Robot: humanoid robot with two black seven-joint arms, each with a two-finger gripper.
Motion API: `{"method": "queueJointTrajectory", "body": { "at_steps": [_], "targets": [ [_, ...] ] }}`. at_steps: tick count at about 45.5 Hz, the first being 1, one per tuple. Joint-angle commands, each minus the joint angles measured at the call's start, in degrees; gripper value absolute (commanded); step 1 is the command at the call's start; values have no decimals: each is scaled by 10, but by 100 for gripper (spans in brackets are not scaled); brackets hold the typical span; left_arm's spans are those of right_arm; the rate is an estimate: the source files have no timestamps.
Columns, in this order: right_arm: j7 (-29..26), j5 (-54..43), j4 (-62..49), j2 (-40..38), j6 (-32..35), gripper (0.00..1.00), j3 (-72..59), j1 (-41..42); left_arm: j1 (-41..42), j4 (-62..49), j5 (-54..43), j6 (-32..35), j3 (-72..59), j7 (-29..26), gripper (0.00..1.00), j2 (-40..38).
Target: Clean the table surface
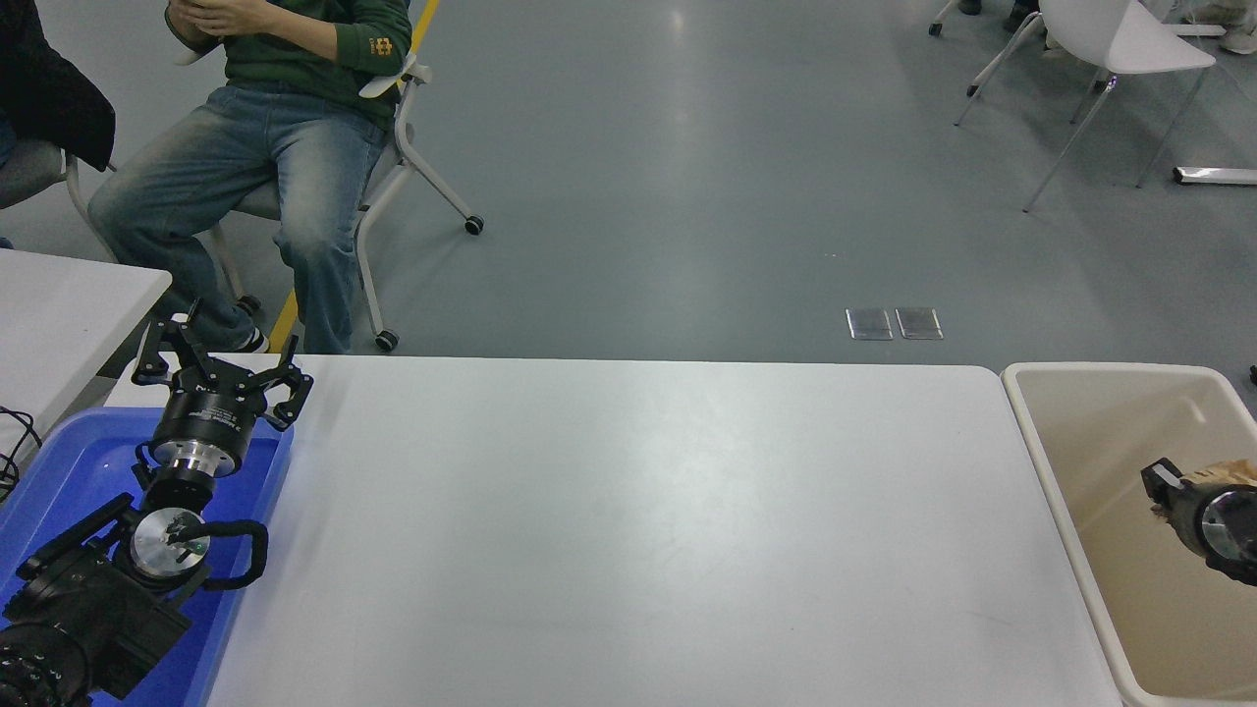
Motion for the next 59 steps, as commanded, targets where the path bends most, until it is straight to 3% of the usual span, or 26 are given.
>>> {"method": "queueJointTrajectory", "body": {
  "at_steps": [1, 59],
  "targets": [
    [-1, -1, -1, 2, -30, 100, -1, -1, 1, 0, 0, 0, 0, 0, 100, 0],
    [-1, 3, -2, -5, -39, 100, 10, 6, 0, 0, 0, 0, 0, 0, 100, 0]
  ]
}}
